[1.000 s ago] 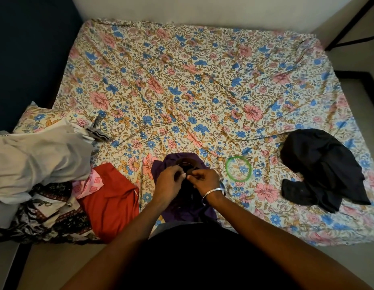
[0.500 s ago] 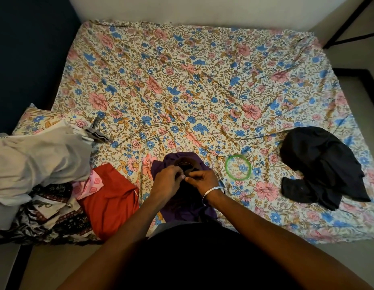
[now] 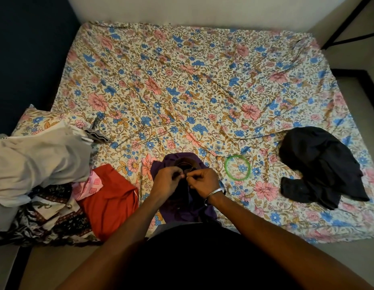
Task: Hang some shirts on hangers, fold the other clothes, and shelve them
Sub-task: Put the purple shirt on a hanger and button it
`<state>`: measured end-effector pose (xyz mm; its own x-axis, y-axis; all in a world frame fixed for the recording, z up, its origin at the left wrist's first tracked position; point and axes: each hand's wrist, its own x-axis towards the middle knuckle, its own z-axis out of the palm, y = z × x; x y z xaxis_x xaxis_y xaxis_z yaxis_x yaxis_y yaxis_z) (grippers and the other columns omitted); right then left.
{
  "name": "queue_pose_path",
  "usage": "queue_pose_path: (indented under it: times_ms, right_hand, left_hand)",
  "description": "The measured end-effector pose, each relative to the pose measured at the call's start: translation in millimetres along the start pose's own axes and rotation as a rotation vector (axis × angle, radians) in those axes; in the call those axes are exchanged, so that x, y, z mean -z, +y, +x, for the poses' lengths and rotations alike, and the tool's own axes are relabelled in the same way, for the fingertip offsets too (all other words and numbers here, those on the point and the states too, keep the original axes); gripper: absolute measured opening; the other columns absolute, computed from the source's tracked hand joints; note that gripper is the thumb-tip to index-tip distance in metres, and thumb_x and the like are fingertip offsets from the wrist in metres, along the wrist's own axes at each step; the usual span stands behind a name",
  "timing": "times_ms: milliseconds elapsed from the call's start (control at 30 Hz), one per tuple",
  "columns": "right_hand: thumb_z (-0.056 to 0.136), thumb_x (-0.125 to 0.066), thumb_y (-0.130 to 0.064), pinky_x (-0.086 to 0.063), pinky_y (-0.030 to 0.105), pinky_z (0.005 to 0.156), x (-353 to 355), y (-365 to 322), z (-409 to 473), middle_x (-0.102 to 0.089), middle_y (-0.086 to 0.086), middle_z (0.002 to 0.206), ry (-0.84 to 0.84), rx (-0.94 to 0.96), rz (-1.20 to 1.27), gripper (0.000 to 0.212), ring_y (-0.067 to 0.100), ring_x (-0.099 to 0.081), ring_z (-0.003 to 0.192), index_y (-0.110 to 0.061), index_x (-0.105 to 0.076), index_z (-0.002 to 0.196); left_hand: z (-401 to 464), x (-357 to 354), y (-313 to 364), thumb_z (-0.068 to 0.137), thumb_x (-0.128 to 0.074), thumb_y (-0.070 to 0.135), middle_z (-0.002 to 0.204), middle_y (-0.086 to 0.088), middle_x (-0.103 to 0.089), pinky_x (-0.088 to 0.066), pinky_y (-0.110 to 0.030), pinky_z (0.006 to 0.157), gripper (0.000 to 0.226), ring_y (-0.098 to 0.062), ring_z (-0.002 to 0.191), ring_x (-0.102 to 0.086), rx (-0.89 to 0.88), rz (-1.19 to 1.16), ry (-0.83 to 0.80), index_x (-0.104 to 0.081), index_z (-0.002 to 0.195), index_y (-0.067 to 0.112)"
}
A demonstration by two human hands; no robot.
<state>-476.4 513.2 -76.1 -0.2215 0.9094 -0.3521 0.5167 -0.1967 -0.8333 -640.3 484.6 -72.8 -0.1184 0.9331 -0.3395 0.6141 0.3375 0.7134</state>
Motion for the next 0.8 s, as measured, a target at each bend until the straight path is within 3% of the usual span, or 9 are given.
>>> queue_pose_path:
  times_ms: [200,300,433,500,633,700,800]
  right_hand:
    - [0.081,-0.082,-0.016,-0.063,0.048,0.064,3.7,-6.2,-3.4,-0.075,0.004,0.068,-0.051,-0.031,0.032,0.010,0.021,-0.074,0.061,-0.024,-0.078,0.078]
    - [0.080,-0.084,-0.020,-0.063,0.047,0.064,1.2,-7.0,-4.0,-0.075,0.004,0.068,-0.056,-0.076,0.034,0.007,0.019,-0.074,0.062,-0.018,-0.078,0.079]
    - [0.078,-0.085,-0.021,-0.063,0.046,0.062,-0.1,-6.5,-2.6,-0.074,0.000,0.065,-0.020,-0.085,0.007,0.014,0.016,-0.073,0.060,-0.028,-0.076,0.071]
    - [0.076,-0.086,-0.026,-0.063,0.044,0.061,0.2,-6.1,-2.5,-0.074,-0.002,0.065,-0.012,-0.089,-0.009,0.013,0.014,-0.072,0.060,-0.029,-0.075,0.070]
    - [0.073,-0.086,-0.032,-0.061,0.027,0.060,-0.8,-6.2,-1.4,-0.073,-0.010,0.065,-0.001,-0.071,-0.079,0.009,0.002,-0.069,0.059,-0.027,-0.078,0.073]
    - [0.074,-0.085,-0.030,-0.062,0.031,0.062,-2.2,-9.1,-1.4,-0.074,-0.006,0.066,0.005,-0.090,-0.018,0.010,0.007,-0.071,0.062,-0.028,-0.077,0.070]
    - [0.083,-0.079,-0.016,-0.063,0.045,0.067,-3.8,-15.1,-2.4,-0.074,0.015,0.074,0.014,-0.288,0.268,0.009,0.026,-0.071,0.063,-0.015,-0.076,0.075]
  left_hand:
    - [-4.1,-8.8,-15.3,0.092,-0.072,0.009,0.089,0.007,-0.075,-0.057,-0.036,0.083,0.012,-0.011,0.089,-0.070,0.033,-0.211,-0.007,-0.077,0.087,0.020]
    - [-11.5,-14.7,-14.9,0.095,-0.068,0.006,0.090,0.000,-0.076,-0.056,-0.035,0.084,0.015,-0.012,0.087,-0.070,0.153,-0.455,-0.004,-0.077,0.093,0.017]
    - [-17.8,-15.2,-8.4,0.098,-0.066,0.018,0.092,-0.010,-0.078,-0.055,-0.038,0.086,0.017,-0.019,0.090,-0.071,0.280,-0.694,-0.015,-0.078,0.087,0.024]
    - [-17.8,-16.2,-8.2,0.095,-0.069,0.016,0.093,-0.003,-0.078,-0.057,-0.034,0.087,0.013,-0.017,0.093,-0.072,0.269,-0.691,-0.010,-0.078,0.089,0.023]
    - [-12.3,-21.0,-9.3,0.096,-0.069,0.014,0.090,-0.002,-0.078,-0.059,-0.038,0.087,0.015,-0.020,0.093,-0.073,0.314,-0.660,0.013,-0.079,0.088,0.022]
    - [-10.2,-23.5,-7.0,0.098,-0.066,0.015,0.089,-0.003,-0.078,-0.060,-0.039,0.085,0.019,-0.023,0.092,-0.074,0.333,-0.665,0.021,-0.078,0.086,0.023]
    - [-11.0,-26.5,-0.5,0.102,-0.059,0.015,0.088,-0.002,-0.076,-0.056,-0.029,0.077,0.023,-0.019,0.088,-0.071,0.271,-0.616,0.014,-0.075,0.087,0.022]
